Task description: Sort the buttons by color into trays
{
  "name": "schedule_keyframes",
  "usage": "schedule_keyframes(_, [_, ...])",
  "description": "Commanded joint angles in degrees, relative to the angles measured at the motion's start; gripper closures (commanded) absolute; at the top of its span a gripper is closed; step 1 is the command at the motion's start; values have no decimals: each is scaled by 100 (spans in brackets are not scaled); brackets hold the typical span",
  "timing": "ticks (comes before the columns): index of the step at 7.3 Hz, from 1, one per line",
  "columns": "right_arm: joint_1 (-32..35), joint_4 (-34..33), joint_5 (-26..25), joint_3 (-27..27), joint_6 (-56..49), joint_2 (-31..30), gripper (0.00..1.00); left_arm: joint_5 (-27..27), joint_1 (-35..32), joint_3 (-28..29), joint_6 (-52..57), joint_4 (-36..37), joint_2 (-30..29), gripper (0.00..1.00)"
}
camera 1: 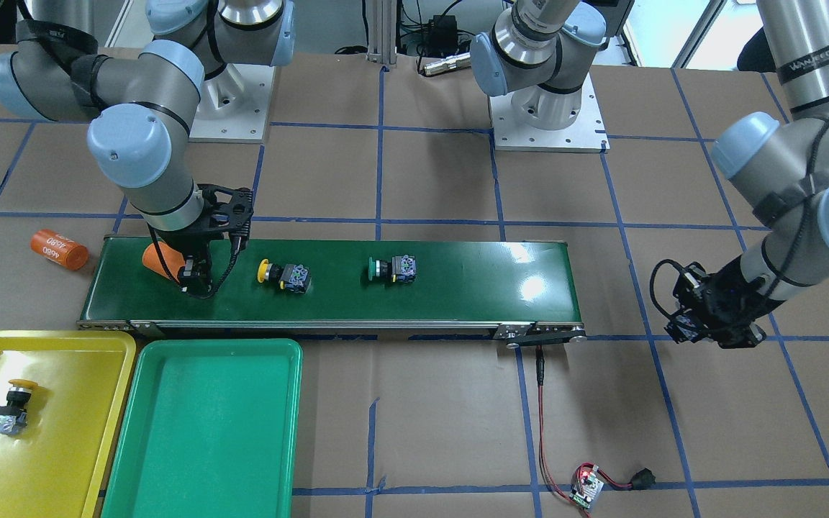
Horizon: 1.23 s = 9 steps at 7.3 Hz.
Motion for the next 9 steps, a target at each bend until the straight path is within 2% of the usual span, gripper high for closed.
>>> schedule_keyframes(1, [62, -15, 3, 2, 22, 28, 0, -42, -819, -819, -522, -28, 689, 100])
schedule_keyframes(3, [159, -119, 12, -67, 127, 176, 3, -16, -1643, -1209, -1129, 60, 1033, 100])
schedule_keyframes(5, [404, -165, 4, -339, 443, 413, 5, 1, -2339, -1228, -1255, 287, 886, 100])
schedule_keyframes(6, [518, -182, -14, -340, 575, 458, 16, -16, -2507, -1237, -1255, 367, 841, 100])
schedule_keyframes(7, [520, -182, -75, -358, 550, 476, 33, -25, -2631, -1272, -1360, 359, 789, 99])
schedule_keyframes(8, [520, -182, -93, -367, 550, 476, 49, -25, -2737, -1263, -1370, 455, 719, 91])
schedule_keyframes(9, [520, -182, -111, -367, 558, 476, 74, -34, -2816, -1289, -1596, 630, 648, 41])
